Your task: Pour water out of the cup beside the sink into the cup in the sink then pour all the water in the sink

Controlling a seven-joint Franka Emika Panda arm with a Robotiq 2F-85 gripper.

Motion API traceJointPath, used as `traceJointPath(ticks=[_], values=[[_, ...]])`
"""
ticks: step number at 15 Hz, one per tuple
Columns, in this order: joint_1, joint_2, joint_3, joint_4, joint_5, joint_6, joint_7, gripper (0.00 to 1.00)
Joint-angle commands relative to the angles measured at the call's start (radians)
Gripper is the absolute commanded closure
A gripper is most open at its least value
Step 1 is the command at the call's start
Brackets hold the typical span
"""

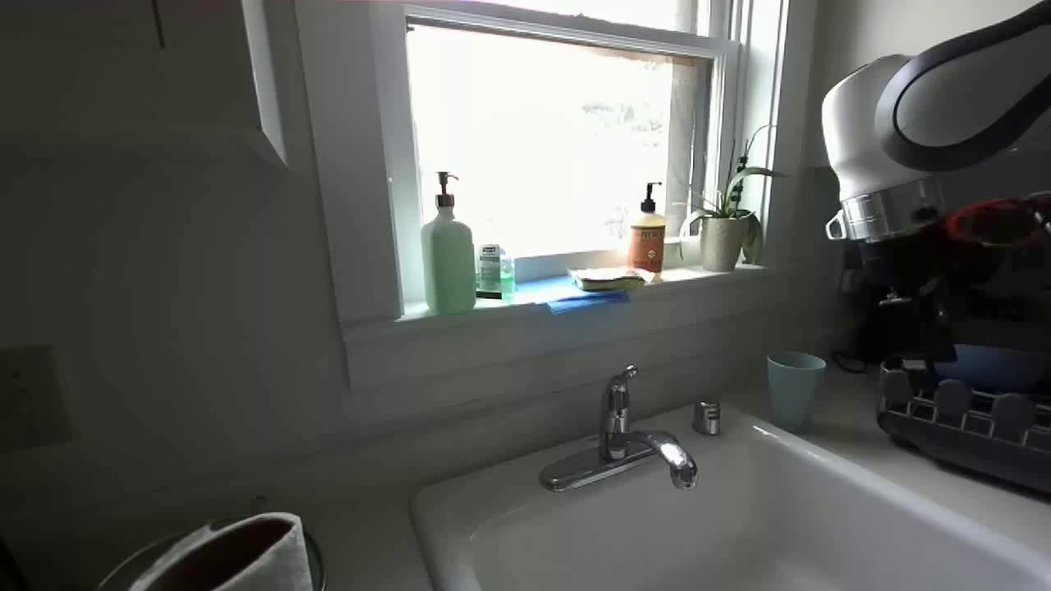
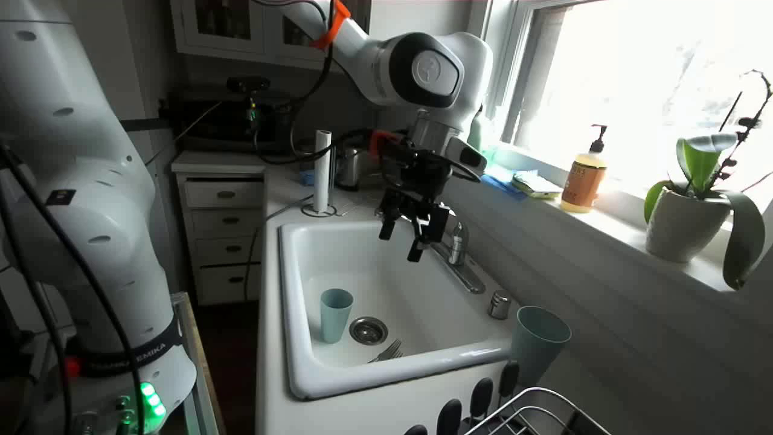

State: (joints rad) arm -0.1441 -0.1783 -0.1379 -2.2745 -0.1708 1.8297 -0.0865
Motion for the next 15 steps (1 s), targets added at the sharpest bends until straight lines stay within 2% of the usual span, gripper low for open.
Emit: traceJointPath(ticks=[1,5,7,11,15], values=[[0.002,0.0,-0.002,0.001,0.0,-0.001,0.0,0.0],[-0.016,0.073,-0.024,0.076,-0.003,0.043,0.0,0.0],[-0.026,0.113,-0.044,0.122,-0.019,0.103,-0.06,0.0],[-0.054,0.228,-0.083,0.229,-0.015,0.199,-0.25,0.0],[-0.104,0.367,-0.104,0.372,0.031,0.229,-0.434,0.0]])
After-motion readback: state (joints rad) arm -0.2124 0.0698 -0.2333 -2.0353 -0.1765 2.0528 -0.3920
